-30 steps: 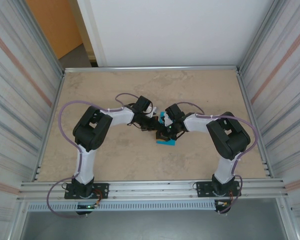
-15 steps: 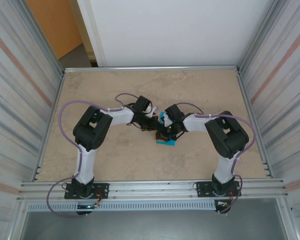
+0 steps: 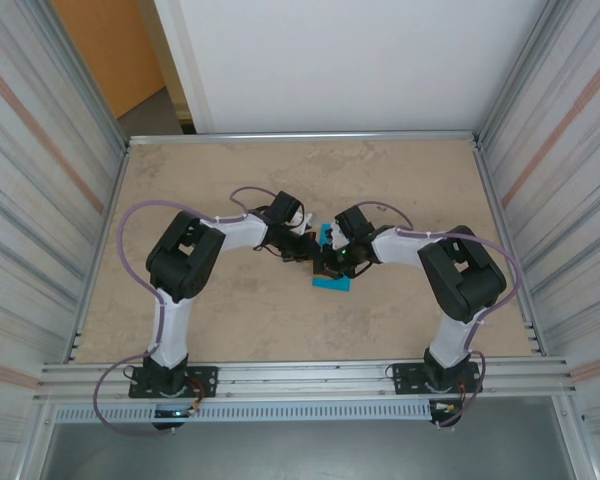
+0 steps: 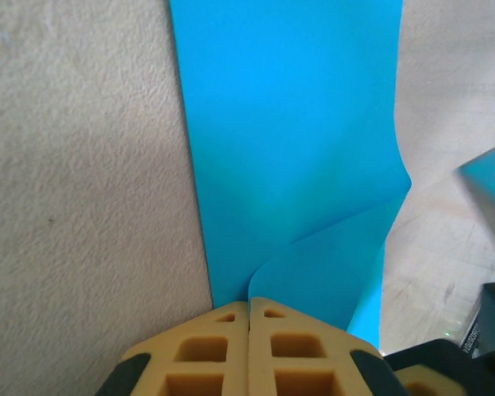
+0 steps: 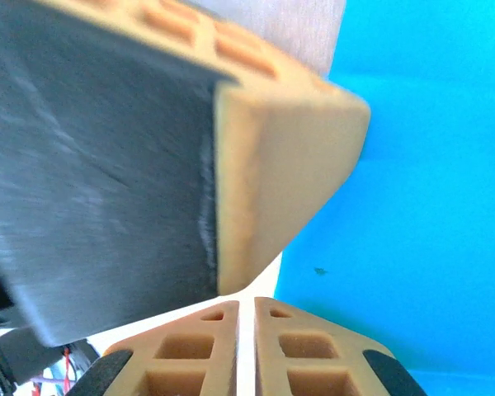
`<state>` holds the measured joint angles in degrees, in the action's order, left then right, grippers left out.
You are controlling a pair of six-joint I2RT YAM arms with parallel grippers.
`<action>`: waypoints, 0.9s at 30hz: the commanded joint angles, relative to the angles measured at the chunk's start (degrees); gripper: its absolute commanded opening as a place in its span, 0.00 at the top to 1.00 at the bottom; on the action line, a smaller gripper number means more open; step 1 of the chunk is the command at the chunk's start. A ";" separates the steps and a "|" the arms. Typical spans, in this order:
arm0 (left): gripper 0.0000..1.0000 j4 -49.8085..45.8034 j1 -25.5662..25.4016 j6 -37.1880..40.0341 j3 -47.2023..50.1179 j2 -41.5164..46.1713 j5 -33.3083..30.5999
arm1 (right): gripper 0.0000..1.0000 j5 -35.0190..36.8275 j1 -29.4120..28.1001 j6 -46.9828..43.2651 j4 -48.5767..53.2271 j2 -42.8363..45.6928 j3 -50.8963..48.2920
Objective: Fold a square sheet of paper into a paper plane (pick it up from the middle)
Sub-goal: Fold the triangle a second time at the center of the table.
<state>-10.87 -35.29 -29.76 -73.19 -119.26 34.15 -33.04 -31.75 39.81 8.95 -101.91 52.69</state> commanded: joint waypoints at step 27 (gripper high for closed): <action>0.95 -5.58 0.13 0.23 -0.52 -2.33 -3.30 | 0.90 5.15 1.68 2.66 1.34 -4.64 -4.32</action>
<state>-11.70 -35.20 -29.76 -73.78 -119.37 34.50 -31.73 -29.89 40.73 6.31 -104.01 51.03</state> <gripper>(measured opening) 0.066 0.105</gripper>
